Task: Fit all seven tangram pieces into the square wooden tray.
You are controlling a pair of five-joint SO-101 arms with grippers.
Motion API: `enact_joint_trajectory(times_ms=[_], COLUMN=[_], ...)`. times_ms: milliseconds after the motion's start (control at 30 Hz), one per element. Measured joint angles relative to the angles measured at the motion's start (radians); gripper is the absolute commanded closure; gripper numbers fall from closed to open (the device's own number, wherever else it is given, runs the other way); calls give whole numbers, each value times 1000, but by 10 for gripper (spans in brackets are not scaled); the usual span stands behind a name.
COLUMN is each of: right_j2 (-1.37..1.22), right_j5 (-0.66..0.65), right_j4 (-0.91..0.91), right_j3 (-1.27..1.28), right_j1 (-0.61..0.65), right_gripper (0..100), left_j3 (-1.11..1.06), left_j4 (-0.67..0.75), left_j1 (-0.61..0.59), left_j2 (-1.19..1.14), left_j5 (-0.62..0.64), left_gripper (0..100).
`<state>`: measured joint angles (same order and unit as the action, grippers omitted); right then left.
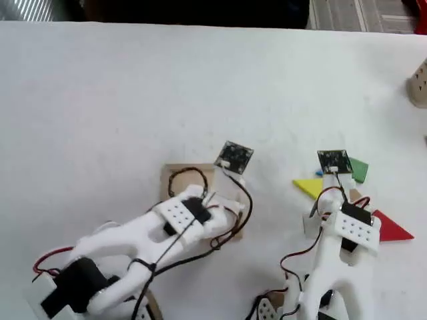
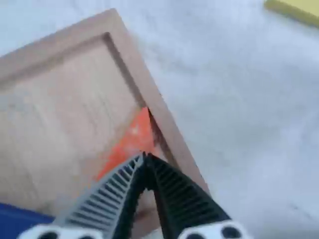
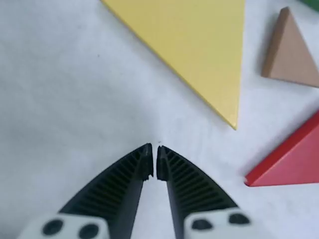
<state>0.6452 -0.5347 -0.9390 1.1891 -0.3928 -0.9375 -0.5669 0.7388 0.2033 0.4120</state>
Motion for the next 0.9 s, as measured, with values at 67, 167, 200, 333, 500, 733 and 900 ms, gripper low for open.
enact_joint_trajectory(times_ms=[67,167,200,333,500,733,900], right_j2=[0,0,0,0,0,0,0], right_j5=[0,0,0,0,0,0,0], right_j4=[0,0,0,0,0,0,0], right_j3=[0,0,0,0,0,0,0], right_j1=[0,0,0,0,0,0,0], right_gripper=[978,978,978,980,980,980,980], left_j3=[0,-6,-18,-97,-104,-78,-49], left_j4=[-41,-94,-94,-11,135,169,66], left_j1=[-15,-12,-12,-21,-112,-170,-170], left_j2=[40,118,140,164,164,52,49], left_j5=[2,2,0,2,2,3,2], left_gripper=[980,979,979,979,979,979,979])
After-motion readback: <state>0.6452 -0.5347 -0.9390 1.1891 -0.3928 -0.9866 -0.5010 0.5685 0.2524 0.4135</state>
